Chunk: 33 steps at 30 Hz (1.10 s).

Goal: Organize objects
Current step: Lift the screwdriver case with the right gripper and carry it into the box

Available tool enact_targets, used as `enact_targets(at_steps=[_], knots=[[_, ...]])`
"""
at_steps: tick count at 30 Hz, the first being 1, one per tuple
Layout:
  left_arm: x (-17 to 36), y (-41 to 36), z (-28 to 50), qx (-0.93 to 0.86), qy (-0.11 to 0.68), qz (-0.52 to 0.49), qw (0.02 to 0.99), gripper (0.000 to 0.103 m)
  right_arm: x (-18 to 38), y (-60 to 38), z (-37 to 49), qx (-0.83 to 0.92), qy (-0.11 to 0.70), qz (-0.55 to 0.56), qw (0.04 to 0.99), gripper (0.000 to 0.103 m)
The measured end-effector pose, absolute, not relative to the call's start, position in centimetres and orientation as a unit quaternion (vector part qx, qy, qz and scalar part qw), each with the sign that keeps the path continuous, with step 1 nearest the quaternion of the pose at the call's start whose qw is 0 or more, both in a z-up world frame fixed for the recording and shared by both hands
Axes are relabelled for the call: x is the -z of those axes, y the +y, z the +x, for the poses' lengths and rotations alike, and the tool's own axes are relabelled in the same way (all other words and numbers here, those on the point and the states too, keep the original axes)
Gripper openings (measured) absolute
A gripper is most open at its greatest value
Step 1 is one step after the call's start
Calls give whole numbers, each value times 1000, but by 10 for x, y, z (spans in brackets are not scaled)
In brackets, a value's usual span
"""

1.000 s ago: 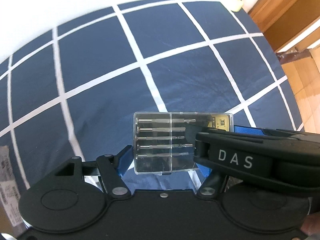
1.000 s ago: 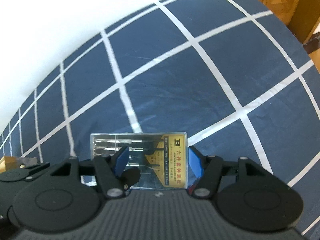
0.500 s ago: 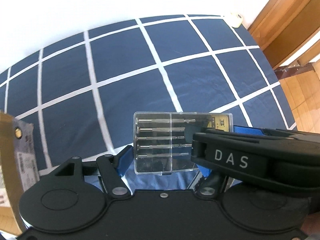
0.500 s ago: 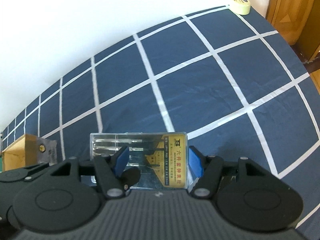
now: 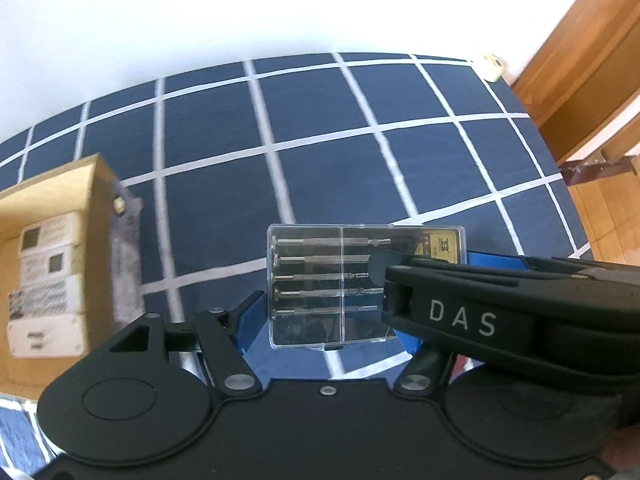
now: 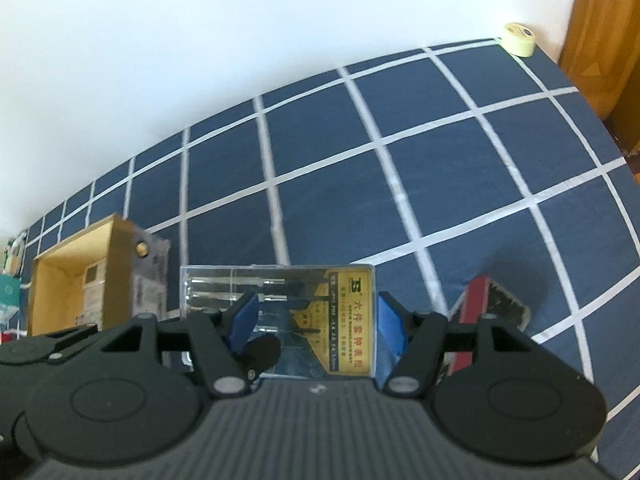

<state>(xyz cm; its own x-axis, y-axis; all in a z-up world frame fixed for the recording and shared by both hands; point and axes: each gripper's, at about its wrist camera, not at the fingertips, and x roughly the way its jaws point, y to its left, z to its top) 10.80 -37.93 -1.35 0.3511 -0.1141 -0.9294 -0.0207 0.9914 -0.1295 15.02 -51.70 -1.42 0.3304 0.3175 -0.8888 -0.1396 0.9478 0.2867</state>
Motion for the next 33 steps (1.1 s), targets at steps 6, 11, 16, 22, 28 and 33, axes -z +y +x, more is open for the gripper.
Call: enact_targets(at_steps=[6, 11, 16, 22, 28, 33], knots=[[2, -333, 79, 12, 561, -69, 825, 65, 1, -471, 122, -158, 555, 67, 814, 64], [-6, -290, 59, -2, 556, -76, 827, 64, -6, -427, 101, -172, 551, 60, 814, 64], [-10, -246, 41, -16, 553, -82, 829, 64, -10, -380, 81, -185, 549, 53, 813, 64], [-12, -195, 25, -25, 549, -90, 831, 64, -14, -325, 62, -195, 546, 46, 813, 64], [-12, -148, 15, -30, 546, -95, 832, 64, -13, -276, 51, -198, 544, 42, 814, 64], [-9, -111, 14, -35, 544, -104, 832, 64, -11, -237, 49, -203, 545, 33, 813, 64]])
